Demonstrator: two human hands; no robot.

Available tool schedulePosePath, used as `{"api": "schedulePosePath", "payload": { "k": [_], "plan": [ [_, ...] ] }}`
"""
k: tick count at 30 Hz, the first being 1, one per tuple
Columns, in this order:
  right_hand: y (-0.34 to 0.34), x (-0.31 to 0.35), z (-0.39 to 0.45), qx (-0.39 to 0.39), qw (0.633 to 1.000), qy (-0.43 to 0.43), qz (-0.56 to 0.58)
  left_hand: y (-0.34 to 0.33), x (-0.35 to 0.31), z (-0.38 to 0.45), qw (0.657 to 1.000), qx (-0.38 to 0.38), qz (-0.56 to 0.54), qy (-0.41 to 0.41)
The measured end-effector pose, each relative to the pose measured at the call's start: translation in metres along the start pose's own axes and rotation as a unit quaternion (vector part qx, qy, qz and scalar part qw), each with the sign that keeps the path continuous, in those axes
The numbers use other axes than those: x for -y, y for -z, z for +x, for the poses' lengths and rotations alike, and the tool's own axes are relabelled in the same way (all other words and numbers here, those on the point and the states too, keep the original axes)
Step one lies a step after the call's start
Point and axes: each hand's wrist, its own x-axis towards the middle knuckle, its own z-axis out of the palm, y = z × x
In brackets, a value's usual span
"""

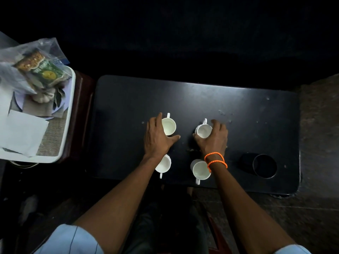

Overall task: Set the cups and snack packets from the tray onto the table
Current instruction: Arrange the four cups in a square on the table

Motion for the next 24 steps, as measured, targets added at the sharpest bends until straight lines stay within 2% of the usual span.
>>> {"api": "schedulePosePath", "payload": {
  "k": [8,14,18,24],
  "plan": [
    [0.008,0.006,-0.004,-0.031,0.999,0.012,-0.036,0.001,0.009,-0.019,1.000,-0.010,0.003,0.010],
    [0.021,0.006,-0.036,-0.040,0.997,-0.026,-0.064,0.002,0.016,-0.061,0.999,-0.023,0.040,-0.008],
    [0.019,-0.007,-0.085,0.007,0.992,-0.105,-0.076,-0.007,0.027,-0.101,0.999,0.011,0.044,0.022],
    [0.006,-0.026,-0.128,0.075,0.991,-0.102,-0.047,-0.019,0.037,-0.121,0.995,0.055,0.076,0.019]
  ]
}}
